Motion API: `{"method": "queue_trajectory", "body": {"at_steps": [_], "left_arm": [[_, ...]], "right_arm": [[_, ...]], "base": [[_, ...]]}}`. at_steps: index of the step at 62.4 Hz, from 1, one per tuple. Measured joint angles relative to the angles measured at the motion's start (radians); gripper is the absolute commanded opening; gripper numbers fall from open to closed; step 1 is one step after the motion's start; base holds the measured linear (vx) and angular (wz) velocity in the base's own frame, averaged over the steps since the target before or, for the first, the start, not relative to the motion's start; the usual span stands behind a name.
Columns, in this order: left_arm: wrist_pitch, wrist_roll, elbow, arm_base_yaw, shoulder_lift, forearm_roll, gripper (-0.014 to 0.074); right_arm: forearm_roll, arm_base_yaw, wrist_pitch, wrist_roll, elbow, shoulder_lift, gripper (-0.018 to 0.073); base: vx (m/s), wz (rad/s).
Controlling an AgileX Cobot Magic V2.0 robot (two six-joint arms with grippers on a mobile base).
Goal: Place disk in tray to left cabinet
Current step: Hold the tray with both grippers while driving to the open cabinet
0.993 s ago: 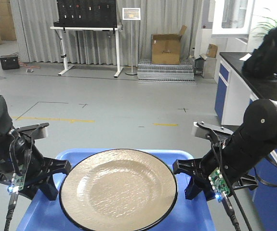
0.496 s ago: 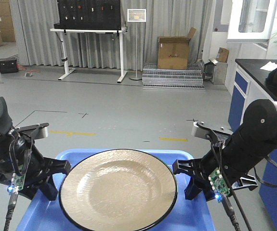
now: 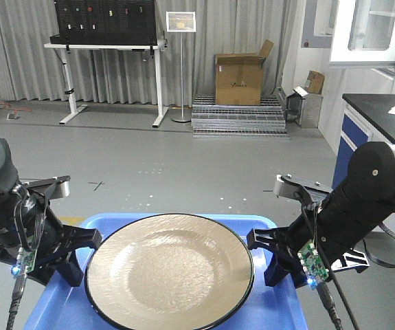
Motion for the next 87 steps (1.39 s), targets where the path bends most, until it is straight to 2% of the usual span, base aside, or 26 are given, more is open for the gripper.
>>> {"method": "queue_trajectory", "body": {"at_steps": [87], "left_arm": [[0.000, 0.001, 0.000, -0.001, 0.000, 0.001, 0.0000]], "right_arm": [[0.002, 0.000, 0.027, 0.002, 0.000, 0.000, -0.0002]], "base": [[0.69, -0.02]]}}
